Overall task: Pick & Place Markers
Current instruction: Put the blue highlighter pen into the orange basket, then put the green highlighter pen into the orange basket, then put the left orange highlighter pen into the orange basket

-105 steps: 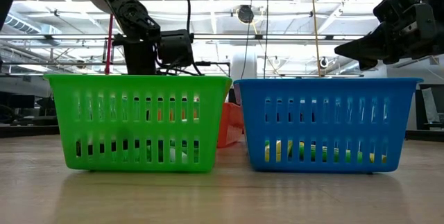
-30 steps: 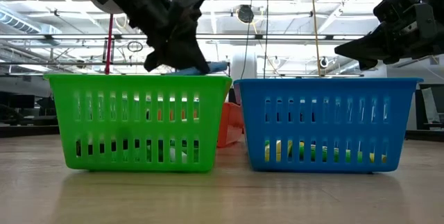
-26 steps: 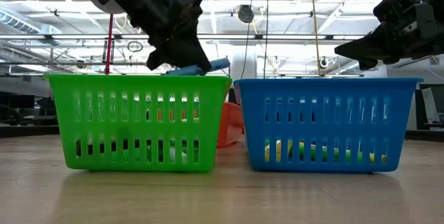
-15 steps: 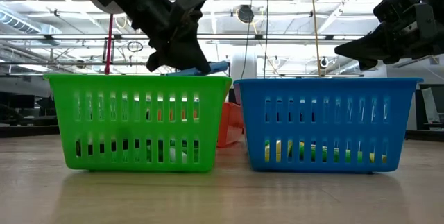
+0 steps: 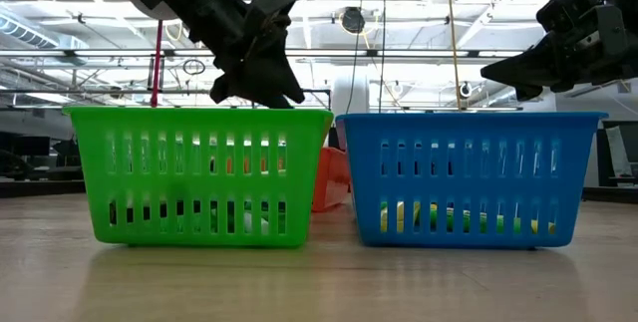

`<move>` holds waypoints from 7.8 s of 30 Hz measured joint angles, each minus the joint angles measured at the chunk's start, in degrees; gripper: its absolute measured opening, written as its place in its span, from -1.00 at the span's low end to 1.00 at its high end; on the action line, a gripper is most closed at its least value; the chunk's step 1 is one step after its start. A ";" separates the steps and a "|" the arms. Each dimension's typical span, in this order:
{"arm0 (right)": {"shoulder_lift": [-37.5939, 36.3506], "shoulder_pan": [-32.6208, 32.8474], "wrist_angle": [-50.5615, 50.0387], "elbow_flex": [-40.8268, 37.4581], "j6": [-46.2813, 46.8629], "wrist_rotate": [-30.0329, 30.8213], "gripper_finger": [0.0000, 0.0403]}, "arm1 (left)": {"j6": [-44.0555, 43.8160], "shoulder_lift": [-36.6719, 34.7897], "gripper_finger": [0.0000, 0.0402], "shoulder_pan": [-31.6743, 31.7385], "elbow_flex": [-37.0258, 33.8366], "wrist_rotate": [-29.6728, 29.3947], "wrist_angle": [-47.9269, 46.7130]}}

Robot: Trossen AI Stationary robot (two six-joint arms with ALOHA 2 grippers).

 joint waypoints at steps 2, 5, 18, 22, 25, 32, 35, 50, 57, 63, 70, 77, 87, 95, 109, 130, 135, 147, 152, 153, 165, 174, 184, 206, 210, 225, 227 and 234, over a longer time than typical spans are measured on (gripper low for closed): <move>0.00 0.01 0.01 0.00 -0.01 0.00 -0.96 | 0.15 0.00 -0.19 0.00 0.00 -0.14 -0.01; 0.00 -0.01 0.01 -0.02 0.01 0.00 -0.96 | 0.38 0.00 -0.08 0.00 0.00 -1.58 -0.02; 0.00 0.00 0.01 -0.01 0.01 0.00 -0.96 | 0.96 0.00 0.03 7.30 -0.02 -16.79 -2.33; 0.00 -0.01 0.01 0.00 0.00 0.00 -0.96 | -2.50 0.00 0.03 10.58 -0.14 -17.09 -5.74; 0.00 0.00 0.00 -0.01 0.01 0.00 -0.96 | -7.01 0.87 0.03 12.69 -1.09 -17.13 -5.37; 0.00 -0.01 -0.01 0.00 0.01 0.00 -0.96 | -10.72 7.12 0.03 16.53 -2.97 -17.12 -3.55; 0.11 0.00 0.07 -0.01 0.00 0.00 -0.96 | -10.89 10.21 0.03 17.99 -3.04 -16.34 -1.37; 0.15 0.01 0.01 -0.02 0.01 0.00 -0.96 | -8.29 14.80 0.03 20.48 -2.87 -7.74 1.38; 0.13 0.00 0.04 -0.02 0.01 0.01 -0.96 | -0.20 8.58 0.03 19.76 -2.97 -7.85 -3.89; 0.15 -0.01 0.05 -0.01 0.00 0.01 -0.96 | 3.33 2.92 0.03 16.08 -3.07 -9.98 -9.21; 0.15 0.01 0.04 0.00 0.00 0.02 -0.96 | 9.71 2.40 0.03 10.09 -4.02 -5.54 -13.47; 0.13 -0.01 0.11 -0.01 0.01 0.00 -0.96 | 8.78 3.08 0.03 9.13 -3.93 -4.70 -15.69; 0.14 0.01 0.03 -0.01 -0.01 0.00 -0.96 | 3.25 3.06 0.03 7.57 -3.93 -1.40 -22.32; 0.15 0.00 0.01 -0.02 0.01 0.00 -0.96 | 4.27 3.04 0.03 4.70 -3.93 0.44 -20.85; 0.14 0.00 0.05 -0.01 0.00 0.00 -0.96 | 9.92 9.70 -0.10 1.90 -3.56 -1.52 -20.56; 0.15 0.01 0.01 0.00 0.01 0.00 -0.96 | 10.74 10.45 -0.53 1.90 -3.08 -4.12 -15.38; 0.15 -0.01 0.01 -0.02 -0.01 0.00 -0.96 | 8.97 10.38 -0.64 1.92 -3.02 -3.94 -17.81; 0.15 -0.01 0.01 -0.01 -0.01 0.00 -0.96 | 10.88 10.00 -0.64 1.95 -3.15 -10.26 -20.45; 0.13 0.01 -0.01 -0.02 0.01 0.00 -0.96 | 9.21 7.57 -0.62 2.07 -3.36 -16.38 -23.29; 0.13 -0.01 -0.01 -0.01 -0.01 0.00 -0.96 | 8.25 6.74 -0.61 2.01 -3.28 -17.92 -24.09; 0.13 -0.01 0.01 -0.01 -0.01 0.00 -0.96 | 4.45 -1.38 -0.62 -0.68 -3.28 -21.46 -20.79; 0.15 -0.01 0.01 0.00 -0.01 0.00 -0.96 | -1.24 -4.74 -0.55 -3.73 -3.17 -15.87 -1.91; 0.13 0.01 0.07 0.00 0.00 0.00 -0.96 | -8.96 -2.77 -0.60 -3.42 -3.12 -8.98 7.48; 0.13 -0.01 0.08 -0.01 0.01 0.00 -0.96 | -2.10 0.72 -0.42 -0.97 -3.17 -6.04 12.10; 0.15 0.01 0.08 -0.02 0.01 0.00 -0.96 | 1.42 0.72 -0.43 0.78 -3.17 -6.06 12.05; 0.15 0.01 0.08 -0.02 -0.01 0.00 -0.96 | -9.58 0.68 -0.16 25.95 -3.15 -6.82 -6.83; 0.15 0.00 0.08 -0.01 0.00 0.00 -0.96 | -12.78 0.68 -0.05 30.42 -3.17 -3.47 -7.29; 0.13 0.01 0.08 0.00 -0.01 0.00 -0.96 | -14.74 0.68 0.18 38.20 -3.15 0.14 -5.67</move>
